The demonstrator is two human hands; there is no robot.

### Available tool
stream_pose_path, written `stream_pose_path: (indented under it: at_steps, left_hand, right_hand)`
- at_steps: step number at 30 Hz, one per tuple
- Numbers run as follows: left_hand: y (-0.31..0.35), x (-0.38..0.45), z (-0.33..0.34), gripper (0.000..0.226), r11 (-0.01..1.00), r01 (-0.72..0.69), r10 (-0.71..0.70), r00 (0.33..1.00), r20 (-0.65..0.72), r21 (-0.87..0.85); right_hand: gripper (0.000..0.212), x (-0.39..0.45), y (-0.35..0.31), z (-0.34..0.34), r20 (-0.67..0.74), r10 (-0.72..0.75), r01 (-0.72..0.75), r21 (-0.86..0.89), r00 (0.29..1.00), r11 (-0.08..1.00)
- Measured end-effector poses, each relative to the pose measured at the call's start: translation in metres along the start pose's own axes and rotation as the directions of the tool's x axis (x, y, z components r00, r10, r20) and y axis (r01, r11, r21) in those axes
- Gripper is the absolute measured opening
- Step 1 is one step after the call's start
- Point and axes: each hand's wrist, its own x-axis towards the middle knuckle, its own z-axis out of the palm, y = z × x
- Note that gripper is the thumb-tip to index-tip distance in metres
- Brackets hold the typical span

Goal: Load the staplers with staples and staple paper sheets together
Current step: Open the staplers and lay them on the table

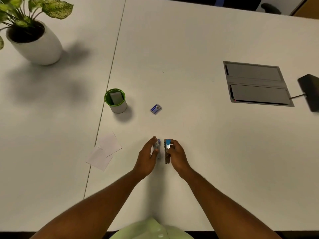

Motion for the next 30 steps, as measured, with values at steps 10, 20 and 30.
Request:
stream_pose_path:
  at_steps: [10,20,30]
  left_hand:
    - [0.029,0.004,0.018,0.039,0.897,0.307,-0.31,0.95,0.04,-0.32]
    - [0.053,0.009,0.016,0.041,0.621,0.438,-0.44,0.881,0.174,-0.651]
    - [0.055,0.01,0.007,0.044,0.613,0.45,-0.433,0.879,0.201,-0.649]
  right_hand:
    - [0.039,-0.017,-0.017,0.001,0.103,-0.066,0.049,0.155,0.993,0.987]
    - [0.03,-0.024,-0.015,0.002,0.018,-0.243,0.24,-0.248,0.97,0.939]
    - [0.023,-0.025,-0.026,0.007,-0.152,-0.395,0.326,-0.343,0.906,0.881]
